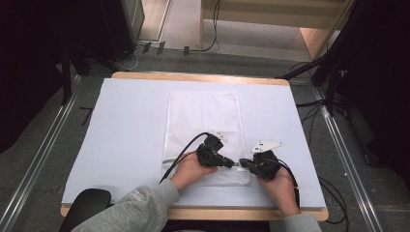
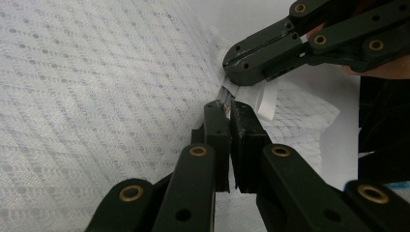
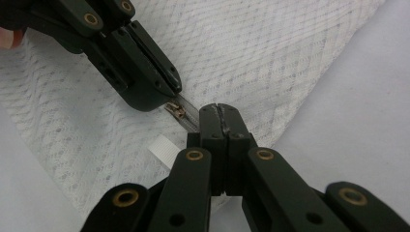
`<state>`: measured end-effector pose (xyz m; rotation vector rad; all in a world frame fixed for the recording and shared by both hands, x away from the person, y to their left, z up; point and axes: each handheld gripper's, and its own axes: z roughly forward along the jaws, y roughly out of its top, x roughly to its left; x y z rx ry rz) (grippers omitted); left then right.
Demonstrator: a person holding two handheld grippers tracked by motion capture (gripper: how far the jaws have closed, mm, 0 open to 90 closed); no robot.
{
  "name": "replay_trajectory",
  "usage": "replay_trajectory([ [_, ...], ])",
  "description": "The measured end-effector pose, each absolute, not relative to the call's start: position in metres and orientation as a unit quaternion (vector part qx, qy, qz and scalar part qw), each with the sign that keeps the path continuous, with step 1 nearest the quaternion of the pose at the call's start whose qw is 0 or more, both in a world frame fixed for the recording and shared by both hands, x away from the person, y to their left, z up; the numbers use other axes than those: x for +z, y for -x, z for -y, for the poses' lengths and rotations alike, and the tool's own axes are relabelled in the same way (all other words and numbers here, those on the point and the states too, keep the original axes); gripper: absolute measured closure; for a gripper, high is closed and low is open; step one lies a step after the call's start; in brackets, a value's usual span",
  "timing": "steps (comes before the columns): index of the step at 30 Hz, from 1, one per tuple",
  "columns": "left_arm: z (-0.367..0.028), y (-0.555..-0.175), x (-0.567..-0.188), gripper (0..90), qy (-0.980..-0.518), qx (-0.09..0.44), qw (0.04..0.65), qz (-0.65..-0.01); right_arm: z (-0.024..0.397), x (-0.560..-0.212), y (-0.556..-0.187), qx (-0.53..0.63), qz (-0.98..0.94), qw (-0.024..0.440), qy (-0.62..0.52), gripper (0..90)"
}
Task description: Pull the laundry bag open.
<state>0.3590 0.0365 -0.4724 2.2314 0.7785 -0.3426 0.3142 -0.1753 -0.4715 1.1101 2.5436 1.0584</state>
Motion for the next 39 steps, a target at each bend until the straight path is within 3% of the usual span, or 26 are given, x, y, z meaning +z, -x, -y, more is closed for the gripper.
replay_trajectory([
  [13,-0.041,-0.361,-0.470,88.2,-0.871,-0.147,0.358,-0.303,0.176,-0.473,-0.314,0.361,-0.850,0.079,-0.375,90.0],
  [39,-0.092,-0.357,-0.451,88.1,-0.874,-0.138,0.358,-0.299,0.179,-0.475,-0.315,0.370,-0.847,0.074,-0.374,90.0],
])
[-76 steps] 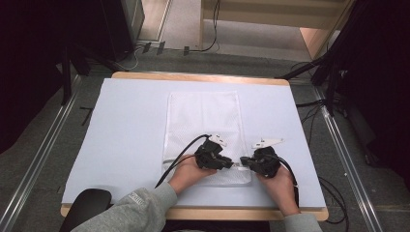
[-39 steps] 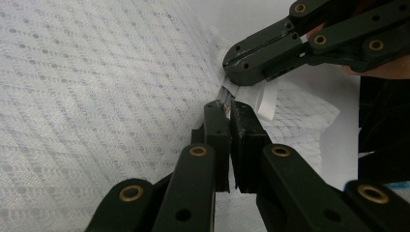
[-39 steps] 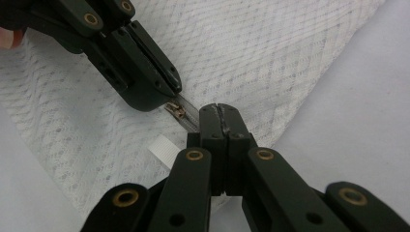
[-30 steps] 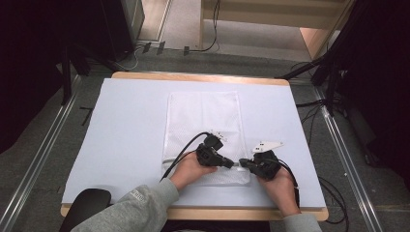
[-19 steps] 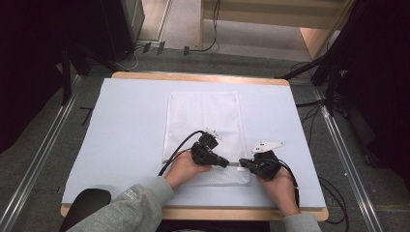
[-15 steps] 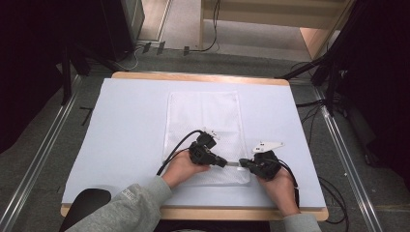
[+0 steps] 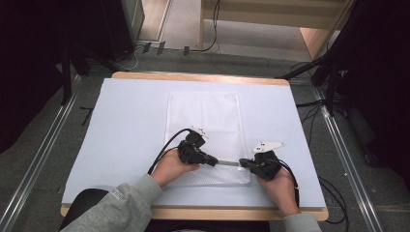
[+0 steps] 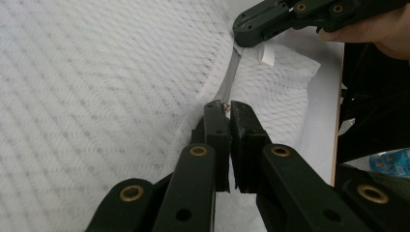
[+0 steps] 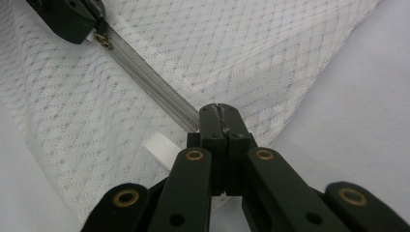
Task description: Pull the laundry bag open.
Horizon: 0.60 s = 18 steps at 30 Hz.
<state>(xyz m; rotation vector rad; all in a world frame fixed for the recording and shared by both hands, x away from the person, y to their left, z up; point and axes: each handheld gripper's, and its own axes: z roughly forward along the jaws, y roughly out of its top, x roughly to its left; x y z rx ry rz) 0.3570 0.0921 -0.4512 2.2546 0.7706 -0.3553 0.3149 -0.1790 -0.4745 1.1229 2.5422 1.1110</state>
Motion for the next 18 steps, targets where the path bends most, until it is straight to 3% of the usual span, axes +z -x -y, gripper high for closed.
replay_trajectory([
  [18,-0.134,-0.350,-0.443,88.1,-0.865,-0.139,0.367,-0.313,0.179,-0.474,-0.315,0.370,-0.847,0.076,-0.374,90.0],
])
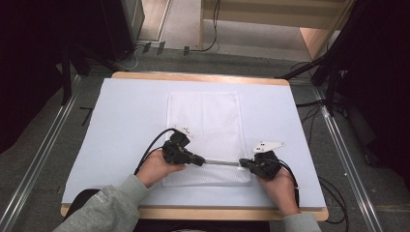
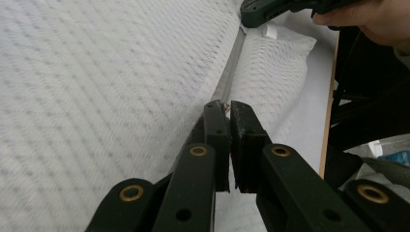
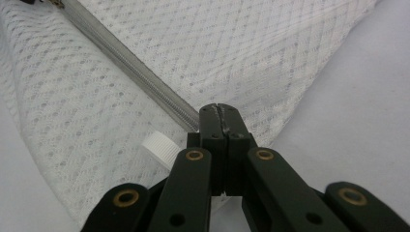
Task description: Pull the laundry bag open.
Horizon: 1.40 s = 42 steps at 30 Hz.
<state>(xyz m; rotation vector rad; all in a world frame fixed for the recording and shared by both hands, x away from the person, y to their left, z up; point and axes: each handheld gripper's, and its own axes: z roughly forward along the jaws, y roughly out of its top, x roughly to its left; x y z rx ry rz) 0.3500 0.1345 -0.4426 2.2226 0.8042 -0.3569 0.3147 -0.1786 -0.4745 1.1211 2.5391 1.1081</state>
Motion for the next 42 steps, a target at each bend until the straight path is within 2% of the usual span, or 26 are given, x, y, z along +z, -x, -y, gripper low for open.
replay_trajectory([
  [23,-0.197,-0.339,-0.436,88.2,-0.855,-0.127,0.372,-0.338,0.179,-0.475,-0.315,0.371,-0.847,0.077,-0.373,90.0],
  [42,-0.227,-0.332,-0.435,88.2,-0.853,-0.109,0.362,-0.360,0.180,-0.475,-0.316,0.371,-0.848,0.072,-0.371,90.0],
])
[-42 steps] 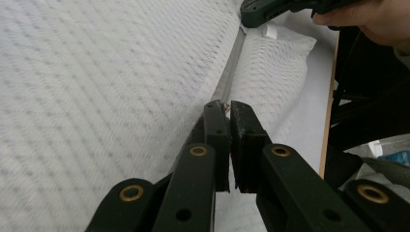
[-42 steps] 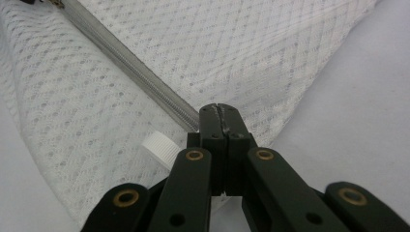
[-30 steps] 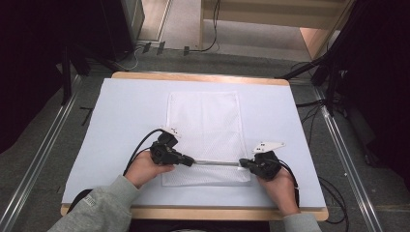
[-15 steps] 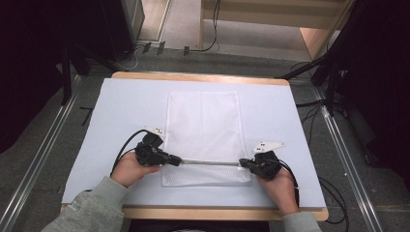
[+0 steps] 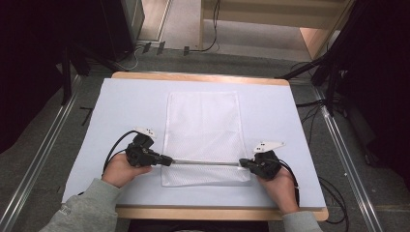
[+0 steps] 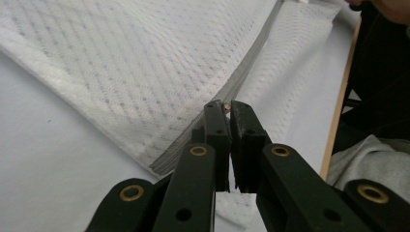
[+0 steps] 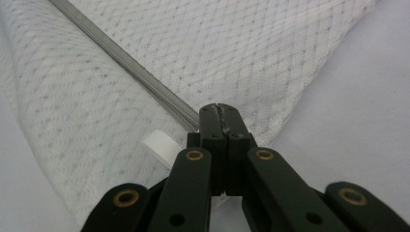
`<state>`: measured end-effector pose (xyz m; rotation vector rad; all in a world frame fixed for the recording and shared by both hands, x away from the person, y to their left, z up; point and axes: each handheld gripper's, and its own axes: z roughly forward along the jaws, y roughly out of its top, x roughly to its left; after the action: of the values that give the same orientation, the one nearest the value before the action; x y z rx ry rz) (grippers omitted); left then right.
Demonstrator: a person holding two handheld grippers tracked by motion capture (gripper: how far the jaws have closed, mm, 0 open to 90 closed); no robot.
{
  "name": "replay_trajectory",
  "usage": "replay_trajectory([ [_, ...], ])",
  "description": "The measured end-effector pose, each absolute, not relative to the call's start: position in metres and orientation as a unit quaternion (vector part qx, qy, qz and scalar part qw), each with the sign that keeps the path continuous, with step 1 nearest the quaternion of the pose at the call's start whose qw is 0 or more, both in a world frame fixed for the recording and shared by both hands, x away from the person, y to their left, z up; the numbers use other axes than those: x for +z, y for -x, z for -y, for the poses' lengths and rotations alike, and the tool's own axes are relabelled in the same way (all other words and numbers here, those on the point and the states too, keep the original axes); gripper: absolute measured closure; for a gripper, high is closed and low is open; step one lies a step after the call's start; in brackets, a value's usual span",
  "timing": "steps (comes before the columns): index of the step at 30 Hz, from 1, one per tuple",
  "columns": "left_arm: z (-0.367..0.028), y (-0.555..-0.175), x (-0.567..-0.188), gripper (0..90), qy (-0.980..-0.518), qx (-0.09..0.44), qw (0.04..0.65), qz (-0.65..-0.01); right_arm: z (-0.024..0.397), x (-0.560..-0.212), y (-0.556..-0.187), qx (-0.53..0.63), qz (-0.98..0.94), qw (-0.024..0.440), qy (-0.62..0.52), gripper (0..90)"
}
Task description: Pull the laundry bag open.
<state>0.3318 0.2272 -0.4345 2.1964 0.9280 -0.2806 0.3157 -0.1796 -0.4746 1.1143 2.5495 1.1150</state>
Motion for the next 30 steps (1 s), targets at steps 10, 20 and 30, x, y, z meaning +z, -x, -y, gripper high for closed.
replay_trajectory([
  [10,-0.244,-0.328,-0.437,88.1,-0.842,-0.109,0.361,-0.386,0.181,-0.474,-0.318,0.371,-0.850,0.061,-0.369,90.0],
  [20,-0.258,-0.323,-0.439,88.2,-0.837,-0.094,0.352,-0.408,0.182,-0.474,-0.321,0.371,-0.853,0.053,-0.362,90.0],
  [30,-0.265,-0.318,-0.438,88.2,-0.832,-0.089,0.355,-0.417,0.183,-0.473,-0.323,0.370,-0.856,0.045,-0.359,90.0],
])
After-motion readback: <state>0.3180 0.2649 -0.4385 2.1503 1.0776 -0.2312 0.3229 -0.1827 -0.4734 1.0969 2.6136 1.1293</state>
